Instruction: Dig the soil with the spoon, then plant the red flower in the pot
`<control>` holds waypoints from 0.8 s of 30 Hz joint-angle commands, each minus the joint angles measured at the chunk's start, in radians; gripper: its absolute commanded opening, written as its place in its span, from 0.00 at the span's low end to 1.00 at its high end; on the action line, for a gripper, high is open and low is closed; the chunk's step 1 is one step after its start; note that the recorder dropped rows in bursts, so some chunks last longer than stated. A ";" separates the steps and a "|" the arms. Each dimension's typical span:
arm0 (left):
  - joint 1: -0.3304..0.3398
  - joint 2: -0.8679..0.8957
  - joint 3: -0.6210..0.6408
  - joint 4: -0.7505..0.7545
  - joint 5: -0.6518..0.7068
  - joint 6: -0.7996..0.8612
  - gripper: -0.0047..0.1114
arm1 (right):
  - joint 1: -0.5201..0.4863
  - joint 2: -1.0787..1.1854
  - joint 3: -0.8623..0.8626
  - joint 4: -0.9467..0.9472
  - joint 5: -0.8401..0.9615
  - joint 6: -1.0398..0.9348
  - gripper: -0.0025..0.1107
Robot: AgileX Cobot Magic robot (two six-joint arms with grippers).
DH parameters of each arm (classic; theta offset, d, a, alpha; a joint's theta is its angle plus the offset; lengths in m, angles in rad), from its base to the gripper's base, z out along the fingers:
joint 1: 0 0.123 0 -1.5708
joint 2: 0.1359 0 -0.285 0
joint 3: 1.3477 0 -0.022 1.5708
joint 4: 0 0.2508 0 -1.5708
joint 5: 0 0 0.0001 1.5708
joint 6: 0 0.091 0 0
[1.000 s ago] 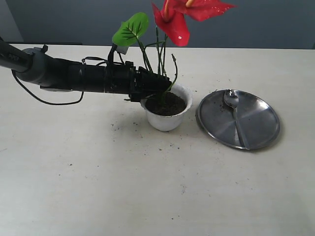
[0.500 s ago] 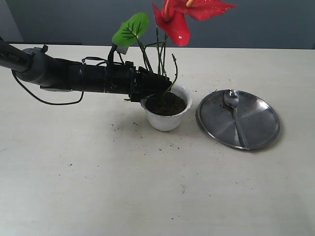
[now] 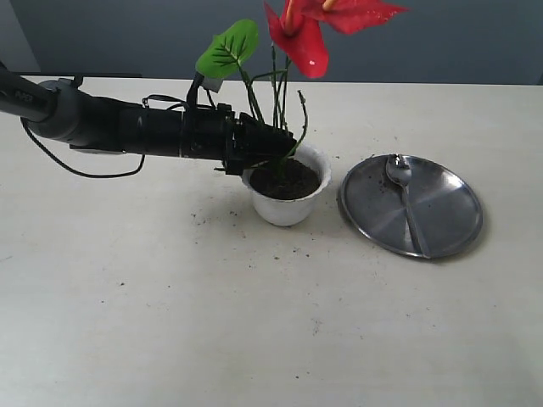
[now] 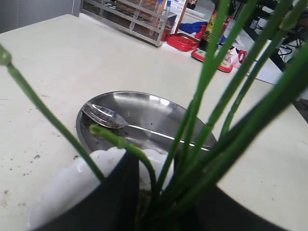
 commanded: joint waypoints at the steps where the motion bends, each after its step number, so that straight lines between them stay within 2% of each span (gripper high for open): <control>1: -0.001 -0.009 -0.006 0.006 -0.005 0.004 0.27 | 0.004 -0.004 0.004 0.001 -0.010 -0.004 0.02; 4: -0.001 -0.009 -0.006 0.006 -0.005 -0.001 0.31 | 0.004 -0.004 0.004 0.001 -0.012 -0.004 0.02; 17: -0.001 -0.009 -0.008 0.006 -0.005 -0.001 0.31 | 0.004 -0.004 0.004 0.001 -0.012 -0.004 0.02; 24: -0.001 -0.009 -0.008 0.006 -0.005 -0.004 0.39 | 0.004 -0.004 0.004 0.001 -0.010 -0.004 0.02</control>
